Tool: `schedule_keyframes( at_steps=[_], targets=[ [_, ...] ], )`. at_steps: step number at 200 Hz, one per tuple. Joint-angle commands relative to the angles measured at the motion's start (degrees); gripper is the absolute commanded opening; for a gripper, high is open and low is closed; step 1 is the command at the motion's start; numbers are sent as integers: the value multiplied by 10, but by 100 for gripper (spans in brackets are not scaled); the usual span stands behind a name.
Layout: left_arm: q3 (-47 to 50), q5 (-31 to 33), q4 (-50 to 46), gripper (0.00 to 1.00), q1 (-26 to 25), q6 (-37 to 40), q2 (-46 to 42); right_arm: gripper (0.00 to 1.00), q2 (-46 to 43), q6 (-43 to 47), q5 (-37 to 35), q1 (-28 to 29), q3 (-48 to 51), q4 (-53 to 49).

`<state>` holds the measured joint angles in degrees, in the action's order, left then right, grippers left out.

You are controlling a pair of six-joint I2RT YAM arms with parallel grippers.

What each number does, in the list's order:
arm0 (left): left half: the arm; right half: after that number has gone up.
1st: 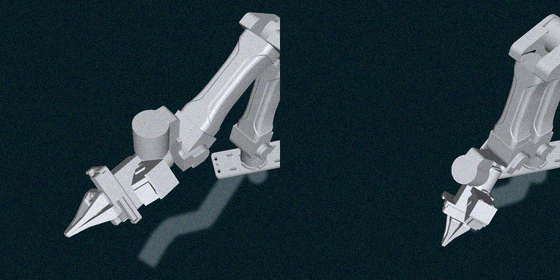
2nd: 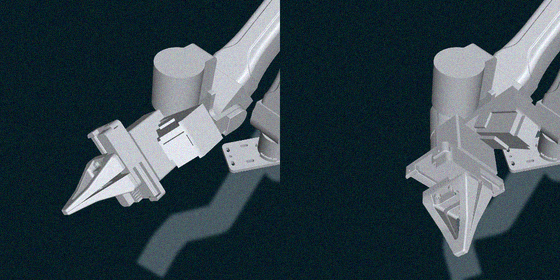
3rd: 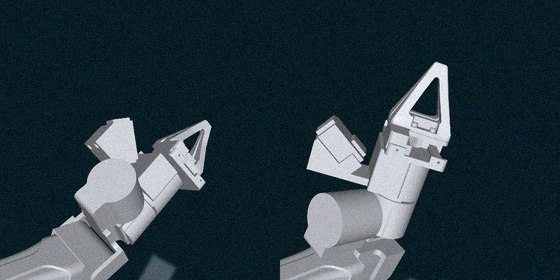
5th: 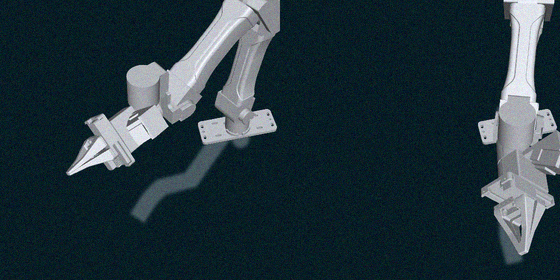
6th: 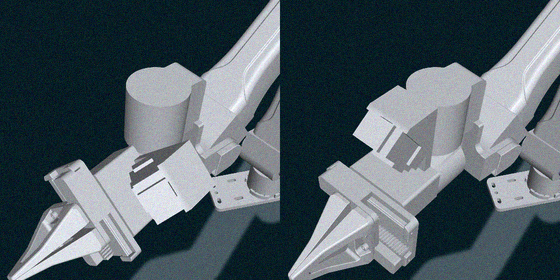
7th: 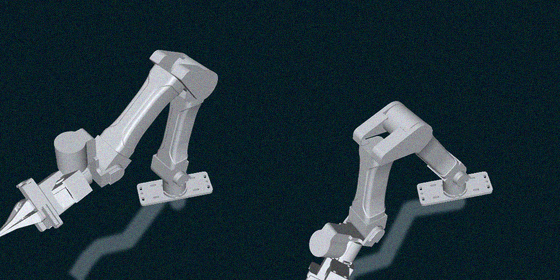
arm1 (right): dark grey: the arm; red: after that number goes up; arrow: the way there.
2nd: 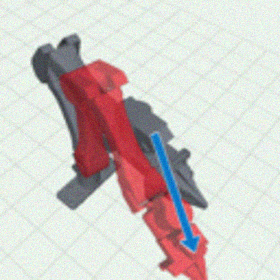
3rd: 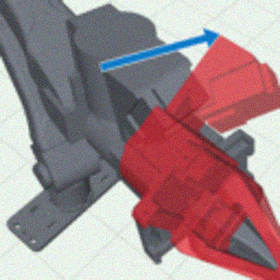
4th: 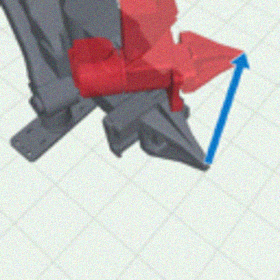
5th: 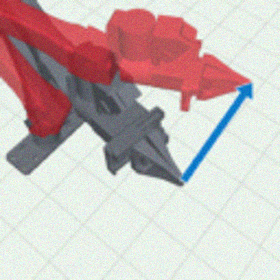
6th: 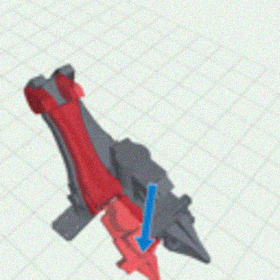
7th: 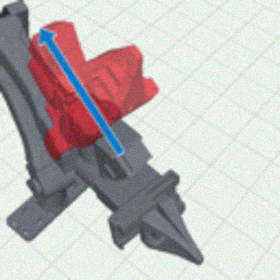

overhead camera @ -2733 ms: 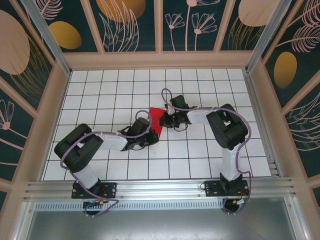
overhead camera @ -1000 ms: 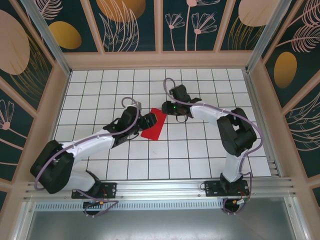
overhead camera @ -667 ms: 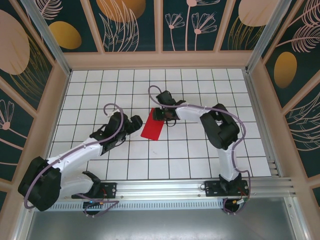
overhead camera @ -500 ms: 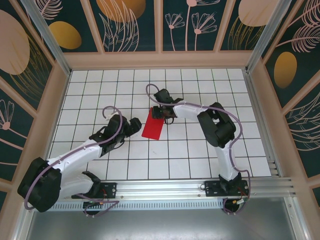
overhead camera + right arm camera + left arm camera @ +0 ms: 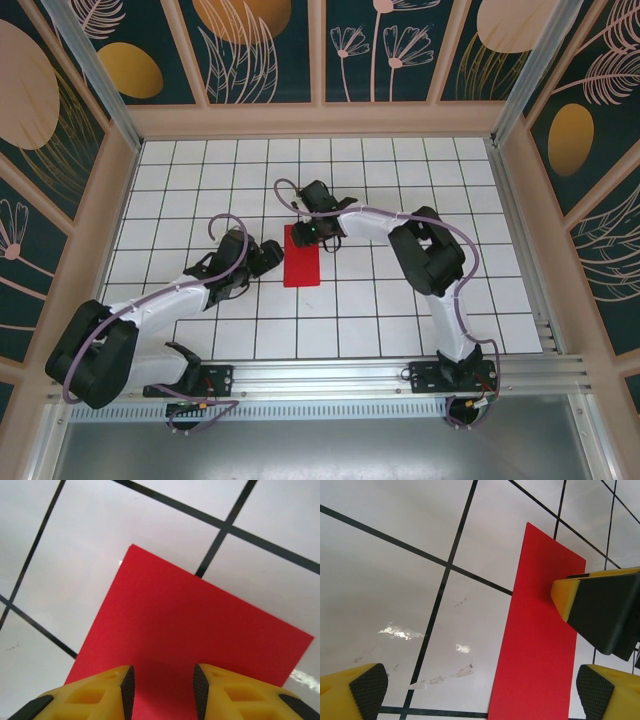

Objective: Fold a paper plane with a square sheet of paper (pick it up from the middle)
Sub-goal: Move the paper to the center of the table.

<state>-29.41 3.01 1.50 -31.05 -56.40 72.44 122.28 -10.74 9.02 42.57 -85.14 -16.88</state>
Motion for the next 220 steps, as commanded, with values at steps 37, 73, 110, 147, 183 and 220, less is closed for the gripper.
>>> schedule_keyframes(
  at_steps=[37,73,110,147,183,220],
  targets=[
    [38,-12,40,98,5,-28,-32,31,-63,-124,-3,26,46,-46],
    [48,-21,55,98,5,-26,-30,27,-89,-172,9,53,105,-39],
    [59,-33,75,99,5,-31,-26,24,-91,-205,28,66,142,-24],
    [63,-42,75,98,5,-31,-32,24,-79,-219,91,74,141,28],
    [64,-36,62,93,5,-34,-39,25,-99,-217,54,59,111,43],
    [63,-48,67,87,5,-41,-39,25,-110,-197,29,24,111,41]
  ],
)
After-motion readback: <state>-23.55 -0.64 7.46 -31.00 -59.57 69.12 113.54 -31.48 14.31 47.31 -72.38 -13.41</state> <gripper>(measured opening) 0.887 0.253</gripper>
